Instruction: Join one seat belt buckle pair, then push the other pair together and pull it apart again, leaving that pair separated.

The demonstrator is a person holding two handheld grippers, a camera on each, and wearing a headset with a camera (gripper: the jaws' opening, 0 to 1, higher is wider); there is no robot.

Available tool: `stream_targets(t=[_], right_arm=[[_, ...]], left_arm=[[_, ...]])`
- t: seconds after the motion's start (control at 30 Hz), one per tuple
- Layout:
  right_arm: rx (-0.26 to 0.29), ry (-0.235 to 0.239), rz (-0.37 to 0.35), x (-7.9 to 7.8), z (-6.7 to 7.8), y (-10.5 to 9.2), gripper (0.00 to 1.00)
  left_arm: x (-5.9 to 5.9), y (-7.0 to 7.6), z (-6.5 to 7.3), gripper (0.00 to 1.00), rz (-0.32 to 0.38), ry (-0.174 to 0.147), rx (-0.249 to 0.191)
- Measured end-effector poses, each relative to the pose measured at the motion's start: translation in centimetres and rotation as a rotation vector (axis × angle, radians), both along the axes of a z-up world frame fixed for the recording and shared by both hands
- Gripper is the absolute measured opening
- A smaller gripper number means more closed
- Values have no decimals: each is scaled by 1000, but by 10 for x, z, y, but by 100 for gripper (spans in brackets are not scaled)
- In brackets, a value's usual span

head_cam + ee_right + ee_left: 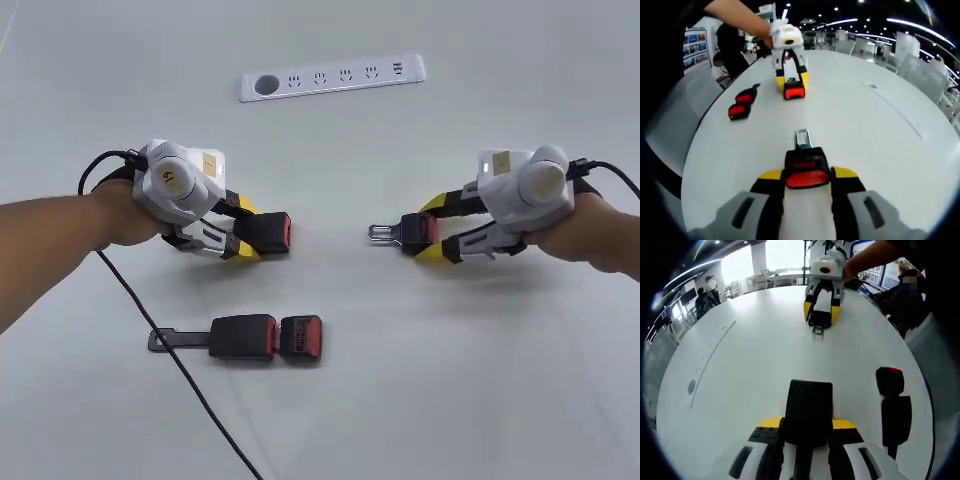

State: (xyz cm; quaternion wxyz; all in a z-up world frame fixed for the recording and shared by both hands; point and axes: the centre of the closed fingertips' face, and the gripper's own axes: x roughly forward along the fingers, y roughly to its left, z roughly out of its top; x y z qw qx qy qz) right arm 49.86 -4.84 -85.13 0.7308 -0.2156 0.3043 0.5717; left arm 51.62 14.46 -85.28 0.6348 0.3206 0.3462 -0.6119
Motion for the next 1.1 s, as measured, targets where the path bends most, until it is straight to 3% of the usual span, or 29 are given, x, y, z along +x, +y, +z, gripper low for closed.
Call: stream_targets(t=[0.33,0.4,0.5,0.63,0.73,0.8,0.87,0.9,0.97,1.03,1.1], right_arm=[[-5,20,-17,-3,-2,-11,39],[-16,-2,8,-6,-3,-10,42],[-19,12,-15,-8,-3,-7,54],[-13,11,-54,-10,0,-6,68],[7,1,-124,-5,7,-4,79],[22,-22,-159,-2,13,-2,84],[35,-40,-204,0,20,-1,85],[53,-44,-224,0,23,1,85],[56,-65,-282,3,29,1,86],[58,-97,-334,4,36,0,86],[93,-114,-379,5,42,4,87]], left_arm=[[0,0,-1,35,3,0,-2],[0,-1,0,36,-2,-2,0],[1,-1,0,36,2,1,9],[-1,-3,0,38,54,37,36],[6,-3,1,46,119,16,50],[8,-9,8,61,179,19,6],[12,-15,20,67,232,10,-55],[13,-15,23,68,262,12,-67],[18,-15,31,73,323,-13,-93],[19,-12,38,87,391,-27,-113],[20,-9,47,95,459,-37,-146]])
